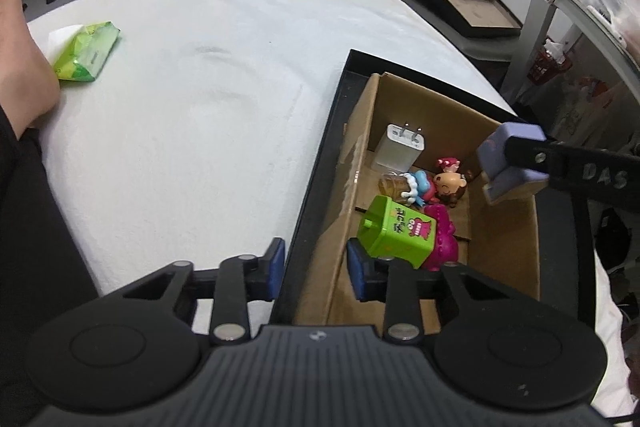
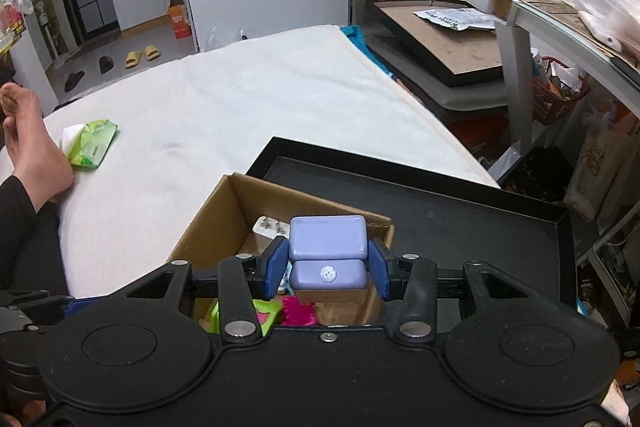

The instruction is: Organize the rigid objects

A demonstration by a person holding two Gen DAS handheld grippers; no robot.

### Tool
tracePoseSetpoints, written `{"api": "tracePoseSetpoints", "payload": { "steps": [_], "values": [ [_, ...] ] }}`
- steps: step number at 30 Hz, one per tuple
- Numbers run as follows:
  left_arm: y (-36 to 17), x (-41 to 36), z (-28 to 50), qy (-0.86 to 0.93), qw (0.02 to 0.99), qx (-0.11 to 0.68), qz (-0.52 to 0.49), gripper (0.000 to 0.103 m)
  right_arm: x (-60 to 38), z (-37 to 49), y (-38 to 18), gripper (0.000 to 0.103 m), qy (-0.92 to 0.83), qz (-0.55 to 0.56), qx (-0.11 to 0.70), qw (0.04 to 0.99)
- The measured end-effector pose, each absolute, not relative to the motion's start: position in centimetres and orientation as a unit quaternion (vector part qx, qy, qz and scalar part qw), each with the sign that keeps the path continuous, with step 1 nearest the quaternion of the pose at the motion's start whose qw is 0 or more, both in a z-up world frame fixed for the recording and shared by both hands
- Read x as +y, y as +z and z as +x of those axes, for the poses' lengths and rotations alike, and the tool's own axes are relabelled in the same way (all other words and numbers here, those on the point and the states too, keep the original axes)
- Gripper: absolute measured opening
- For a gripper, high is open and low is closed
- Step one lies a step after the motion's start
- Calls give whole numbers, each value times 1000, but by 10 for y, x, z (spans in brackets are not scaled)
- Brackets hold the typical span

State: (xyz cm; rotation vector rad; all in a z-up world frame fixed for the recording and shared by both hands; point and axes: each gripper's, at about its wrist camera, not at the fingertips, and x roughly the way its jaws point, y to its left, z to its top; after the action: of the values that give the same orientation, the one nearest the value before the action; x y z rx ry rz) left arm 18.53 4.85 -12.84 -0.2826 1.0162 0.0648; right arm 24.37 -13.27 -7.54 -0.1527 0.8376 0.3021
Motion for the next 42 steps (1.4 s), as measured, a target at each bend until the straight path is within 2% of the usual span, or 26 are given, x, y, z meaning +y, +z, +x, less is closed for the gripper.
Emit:
{"api": "tracePoseSetpoints", "payload": {
  "steps": [1,3,7,10,18,26,37,42],
  "values": [
    [-128,48,185,27,864,483,-140,23,-129,243,-77,43,146,-78,405,899],
    [-129,48,184,15,862,483,-156,10,-124,241,-79,43,144,-87,408,898],
    [-129,46,181,8,864,477,-162,10,-116,242,-87,44,126,-104,428,889],
    [-127,46,180,10,864,476,-162,10,-116,238,-83,52,109,-107,418,896],
    [-124,44,182,7,862,487,-142,10,-131,223,-68,52,107,-81,410,902],
    [-105,40,176,10,865,489,-114,10,-156,214,-56,58,99,-45,405,908],
    [-86,27,162,26,879,473,-64,13,-178,190,-39,78,112,-11,379,919],
    [-80,28,159,40,878,473,-58,13,-186,182,-41,79,118,-2,376,919]
  ]
}}
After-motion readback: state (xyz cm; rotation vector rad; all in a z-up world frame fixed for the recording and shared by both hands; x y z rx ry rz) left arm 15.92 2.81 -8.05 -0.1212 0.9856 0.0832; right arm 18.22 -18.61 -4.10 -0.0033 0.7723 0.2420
